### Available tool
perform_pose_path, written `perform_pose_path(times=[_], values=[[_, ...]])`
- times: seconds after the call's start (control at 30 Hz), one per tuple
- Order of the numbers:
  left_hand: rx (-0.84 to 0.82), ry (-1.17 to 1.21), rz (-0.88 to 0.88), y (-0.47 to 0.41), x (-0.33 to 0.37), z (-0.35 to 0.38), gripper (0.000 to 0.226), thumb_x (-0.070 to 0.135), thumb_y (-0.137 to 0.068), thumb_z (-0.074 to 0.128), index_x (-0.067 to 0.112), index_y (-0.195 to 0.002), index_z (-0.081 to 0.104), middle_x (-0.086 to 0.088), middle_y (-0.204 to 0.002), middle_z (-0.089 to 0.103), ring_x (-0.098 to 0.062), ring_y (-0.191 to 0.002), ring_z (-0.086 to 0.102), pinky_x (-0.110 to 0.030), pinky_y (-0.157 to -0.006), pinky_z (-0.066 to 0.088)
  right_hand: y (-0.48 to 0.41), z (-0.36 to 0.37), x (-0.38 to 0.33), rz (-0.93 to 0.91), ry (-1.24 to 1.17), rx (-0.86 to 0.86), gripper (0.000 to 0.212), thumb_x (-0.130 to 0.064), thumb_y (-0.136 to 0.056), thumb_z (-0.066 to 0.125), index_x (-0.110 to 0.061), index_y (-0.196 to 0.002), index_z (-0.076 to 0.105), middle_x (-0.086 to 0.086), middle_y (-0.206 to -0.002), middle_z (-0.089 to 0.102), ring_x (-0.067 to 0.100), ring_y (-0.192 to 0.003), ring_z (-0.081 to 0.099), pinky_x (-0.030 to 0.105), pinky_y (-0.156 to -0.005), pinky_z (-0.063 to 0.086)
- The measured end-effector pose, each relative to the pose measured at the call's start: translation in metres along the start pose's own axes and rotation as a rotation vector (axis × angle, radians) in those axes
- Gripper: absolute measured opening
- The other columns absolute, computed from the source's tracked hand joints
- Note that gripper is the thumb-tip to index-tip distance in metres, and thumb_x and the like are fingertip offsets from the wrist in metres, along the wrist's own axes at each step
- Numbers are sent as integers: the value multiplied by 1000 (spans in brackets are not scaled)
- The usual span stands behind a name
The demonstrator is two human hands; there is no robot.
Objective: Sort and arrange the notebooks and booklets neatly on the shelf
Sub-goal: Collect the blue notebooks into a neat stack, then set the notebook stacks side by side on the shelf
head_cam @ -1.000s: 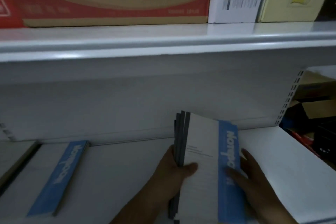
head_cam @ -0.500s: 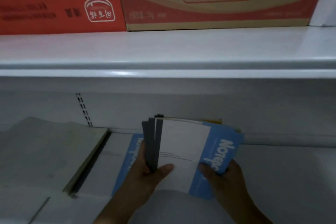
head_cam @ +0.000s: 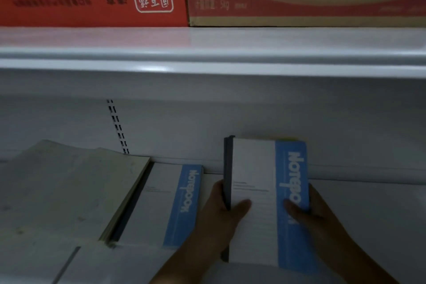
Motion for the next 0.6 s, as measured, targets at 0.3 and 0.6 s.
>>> perform_pose_path(times=[0.3, 0.6], values=[[-509, -916, 375, 23, 1, -23, 79, 32, -83, 64, 42, -144, 15, 17, -155, 9, 11, -129, -3, -10, -103, -7, -30, 32, 15, 446, 82, 0, 13, -12, -87, 61, -8, -100, 61, 14, -86, 67, 26, -68, 64, 27, -47, 52], [-442, -1010, 428, 14, -27, -22, 70, 23, -86, 59, 31, -146, 23, 6, -158, 12, -6, -144, -2, -23, -112, -7, -37, 22, 13, 219, 836, 43, 29, -42, -80, 64, -14, -86, 66, 3, -90, 68, 17, -80, 64, 31, -67, 50]])
Point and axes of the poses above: each hand's wrist, its own y-axis away from the middle knuckle, its own z-axis out of the palm, x = y × z, the point moved 1 cm from there along -y, towards the middle knuckle
